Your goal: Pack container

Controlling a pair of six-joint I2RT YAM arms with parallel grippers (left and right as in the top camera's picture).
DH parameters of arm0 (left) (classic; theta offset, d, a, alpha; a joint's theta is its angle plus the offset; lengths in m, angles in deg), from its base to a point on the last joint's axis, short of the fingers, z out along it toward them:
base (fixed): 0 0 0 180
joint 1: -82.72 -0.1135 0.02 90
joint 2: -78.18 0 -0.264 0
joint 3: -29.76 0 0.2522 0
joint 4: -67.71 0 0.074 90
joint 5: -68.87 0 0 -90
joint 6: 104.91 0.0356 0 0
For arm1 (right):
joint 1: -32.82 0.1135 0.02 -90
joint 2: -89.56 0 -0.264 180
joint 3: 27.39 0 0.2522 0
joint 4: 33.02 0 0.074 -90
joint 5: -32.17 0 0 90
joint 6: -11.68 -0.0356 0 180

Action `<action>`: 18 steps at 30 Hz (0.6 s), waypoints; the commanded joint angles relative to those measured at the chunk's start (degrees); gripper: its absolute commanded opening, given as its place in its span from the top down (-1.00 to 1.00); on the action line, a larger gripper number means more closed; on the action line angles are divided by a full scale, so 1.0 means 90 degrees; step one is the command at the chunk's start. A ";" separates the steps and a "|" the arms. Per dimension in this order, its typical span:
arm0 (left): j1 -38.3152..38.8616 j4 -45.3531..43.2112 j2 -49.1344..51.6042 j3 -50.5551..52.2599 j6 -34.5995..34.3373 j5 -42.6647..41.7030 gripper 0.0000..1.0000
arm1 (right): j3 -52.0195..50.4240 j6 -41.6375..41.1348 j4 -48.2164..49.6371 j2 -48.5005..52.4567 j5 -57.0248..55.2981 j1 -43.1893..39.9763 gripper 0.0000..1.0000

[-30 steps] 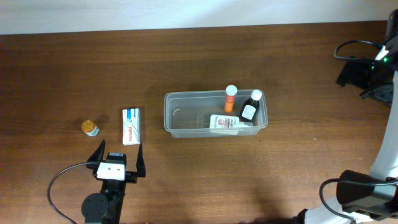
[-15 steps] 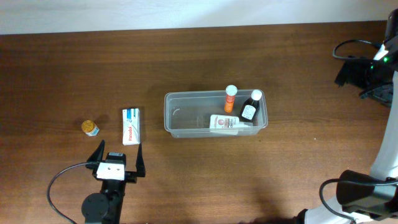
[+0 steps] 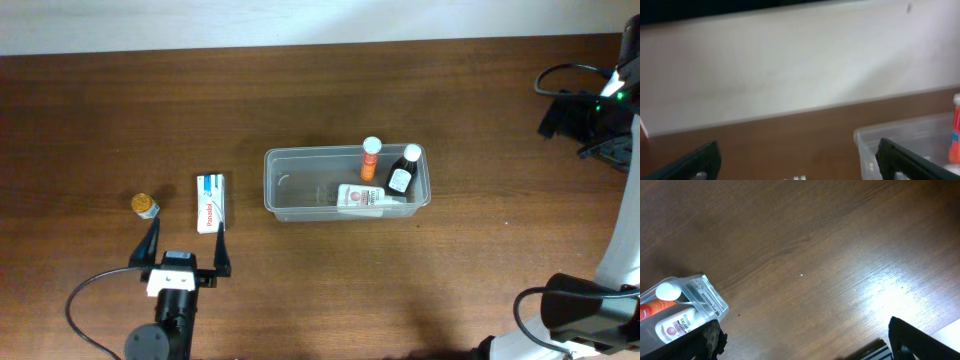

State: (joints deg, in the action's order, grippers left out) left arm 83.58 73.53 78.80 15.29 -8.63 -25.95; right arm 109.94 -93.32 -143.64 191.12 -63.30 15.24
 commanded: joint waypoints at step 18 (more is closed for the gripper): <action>-0.0032 0.6232 0.5758 -0.6980 0.1001 -0.0206 -0.99 | -0.0029 -0.0058 0.0017 -0.0010 0.0036 -0.0007 -0.97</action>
State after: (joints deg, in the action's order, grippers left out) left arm 83.58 123.80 120.26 -37.54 -1.81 -27.39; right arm 109.76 -93.37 -143.69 191.14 -62.84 15.22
